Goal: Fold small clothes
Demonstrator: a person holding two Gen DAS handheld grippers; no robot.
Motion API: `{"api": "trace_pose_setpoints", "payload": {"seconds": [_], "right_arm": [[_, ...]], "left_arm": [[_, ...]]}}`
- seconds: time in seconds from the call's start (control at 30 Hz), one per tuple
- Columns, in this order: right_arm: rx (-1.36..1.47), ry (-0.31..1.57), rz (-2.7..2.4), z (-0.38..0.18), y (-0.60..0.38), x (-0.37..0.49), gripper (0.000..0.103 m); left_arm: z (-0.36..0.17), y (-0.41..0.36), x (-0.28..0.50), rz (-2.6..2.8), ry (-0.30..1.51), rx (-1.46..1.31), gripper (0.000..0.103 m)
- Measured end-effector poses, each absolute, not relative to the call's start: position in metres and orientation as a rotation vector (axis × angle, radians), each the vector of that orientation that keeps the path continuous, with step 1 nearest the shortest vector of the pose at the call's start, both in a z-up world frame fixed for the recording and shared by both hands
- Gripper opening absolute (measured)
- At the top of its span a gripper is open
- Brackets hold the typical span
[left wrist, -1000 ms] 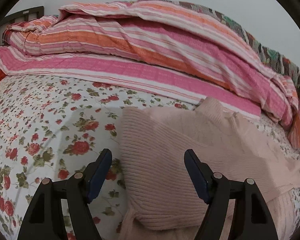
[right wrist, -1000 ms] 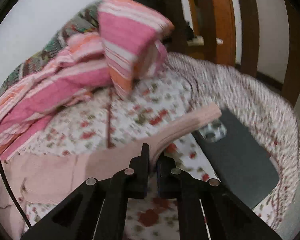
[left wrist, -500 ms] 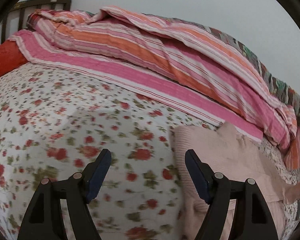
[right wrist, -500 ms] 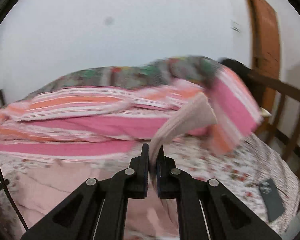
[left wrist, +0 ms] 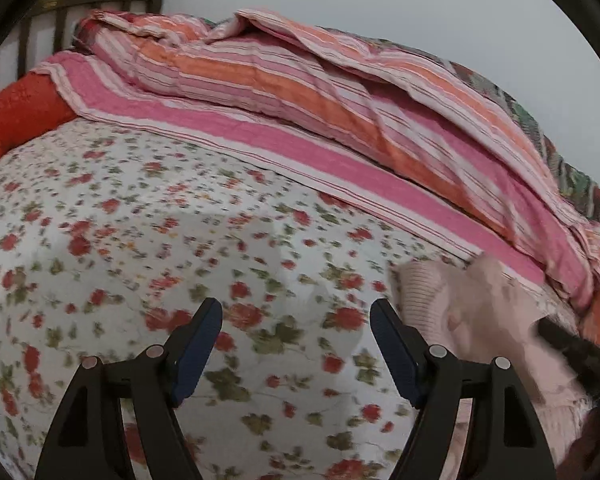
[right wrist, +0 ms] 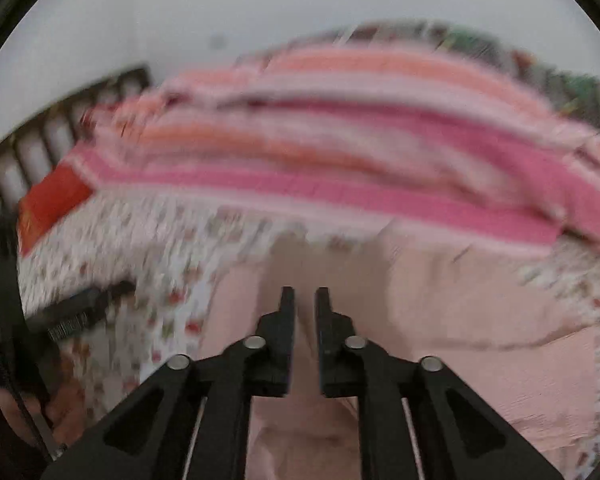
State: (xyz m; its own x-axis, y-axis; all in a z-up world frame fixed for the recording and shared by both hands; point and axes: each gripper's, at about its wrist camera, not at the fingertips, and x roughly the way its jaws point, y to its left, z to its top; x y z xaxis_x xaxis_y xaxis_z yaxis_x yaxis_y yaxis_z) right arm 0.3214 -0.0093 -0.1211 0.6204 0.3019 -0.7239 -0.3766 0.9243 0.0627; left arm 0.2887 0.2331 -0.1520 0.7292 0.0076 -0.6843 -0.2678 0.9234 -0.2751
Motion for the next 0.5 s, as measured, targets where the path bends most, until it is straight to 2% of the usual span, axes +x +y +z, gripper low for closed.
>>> {"api": "trace_pose_setpoints", "payload": {"seconds": [0.07, 0.13, 0.2, 0.33, 0.5], "right_arm": [[-0.11, 0.809, 0.368, -0.124, -0.021, 0.319, 0.024], [-0.081, 0.766, 0.348, -0.115, -0.047, 0.309, 0.047], [-0.049, 0.72, 0.318, -0.105, -0.075, 0.301, 0.057], [-0.017, 0.648, 0.176, -0.094, -0.153, 0.28, 0.058], [0.062, 0.671, 0.075, -0.108, -0.231, 0.27, 0.058]], "left_arm": [[-0.15, 0.224, 0.289, 0.124, 0.733, -0.353, 0.075], [-0.148, 0.215, 0.29, 0.084, 0.728, -0.346, 0.075], [-0.147, 0.206, 0.291, 0.029, 0.724, -0.354, 0.075], [-0.143, 0.184, 0.292, -0.081, 0.696, -0.374, 0.075], [-0.142, 0.149, 0.298, -0.172, 0.724, -0.354, 0.075]]}}
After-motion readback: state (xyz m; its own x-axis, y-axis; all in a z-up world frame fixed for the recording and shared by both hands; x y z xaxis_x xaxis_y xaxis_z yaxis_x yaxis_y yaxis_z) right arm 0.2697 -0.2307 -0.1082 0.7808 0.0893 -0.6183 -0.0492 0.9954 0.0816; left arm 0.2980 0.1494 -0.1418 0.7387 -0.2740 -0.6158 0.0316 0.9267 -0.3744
